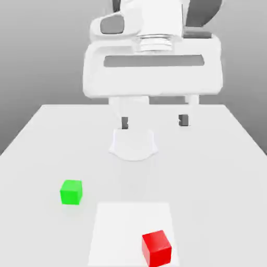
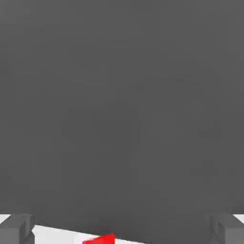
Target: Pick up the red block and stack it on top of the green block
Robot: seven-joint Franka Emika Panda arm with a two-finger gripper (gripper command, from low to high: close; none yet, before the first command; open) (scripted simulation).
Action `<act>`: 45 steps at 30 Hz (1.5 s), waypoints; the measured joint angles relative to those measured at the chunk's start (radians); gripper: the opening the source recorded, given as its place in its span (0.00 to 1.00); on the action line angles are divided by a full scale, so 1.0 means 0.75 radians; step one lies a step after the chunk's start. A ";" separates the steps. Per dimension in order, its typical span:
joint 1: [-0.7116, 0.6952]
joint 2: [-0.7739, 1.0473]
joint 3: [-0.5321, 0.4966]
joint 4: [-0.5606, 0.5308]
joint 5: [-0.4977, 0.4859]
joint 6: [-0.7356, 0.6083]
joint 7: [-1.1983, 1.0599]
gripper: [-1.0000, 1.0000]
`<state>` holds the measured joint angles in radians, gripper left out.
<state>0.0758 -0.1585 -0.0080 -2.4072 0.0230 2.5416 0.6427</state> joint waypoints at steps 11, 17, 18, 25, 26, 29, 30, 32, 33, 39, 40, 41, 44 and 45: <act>0.028 0.531 0.019 -0.072 -0.034 0.225 -0.081 0.50; 0.029 0.715 0.017 -0.048 -0.039 0.373 -0.080 0.00; 0.029 0.715 0.018 -0.048 -0.040 0.373 -0.080 0.00; 0.026 0.606 0.021 -0.065 -0.039 0.280 -0.081 0.00; 0.026 0.560 0.022 -0.073 -0.038 0.241 -0.081 0.00; -0.020 0.432 -0.030 -0.137 -0.100 0.183 -0.122 0.00; -0.043 0.392 -0.058 -0.166 -0.132 0.175 -0.145 0.00; -0.119 0.313 -0.113 -0.228 -0.192 0.163 -0.196 0.00; -0.163 0.275 -0.135 -0.260 -0.220 0.158 -0.225 0.00; -0.353 0.057 -0.238 -0.454 -0.322 0.143 -0.443 0.00; -0.372 0.023 -0.263 -0.487 -0.331 0.142 -0.485 0.00; -0.392 -0.009 -0.289 -0.521 -0.337 0.143 -0.529 0.00; -0.446 -0.102 -0.374 -0.622 -0.347 0.147 -0.664 0.00; -0.460 -0.131 -0.405 -0.657 -0.348 0.150 -0.711 0.00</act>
<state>-0.2693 -0.2570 -0.3115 -2.8997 -0.2377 2.6540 0.1096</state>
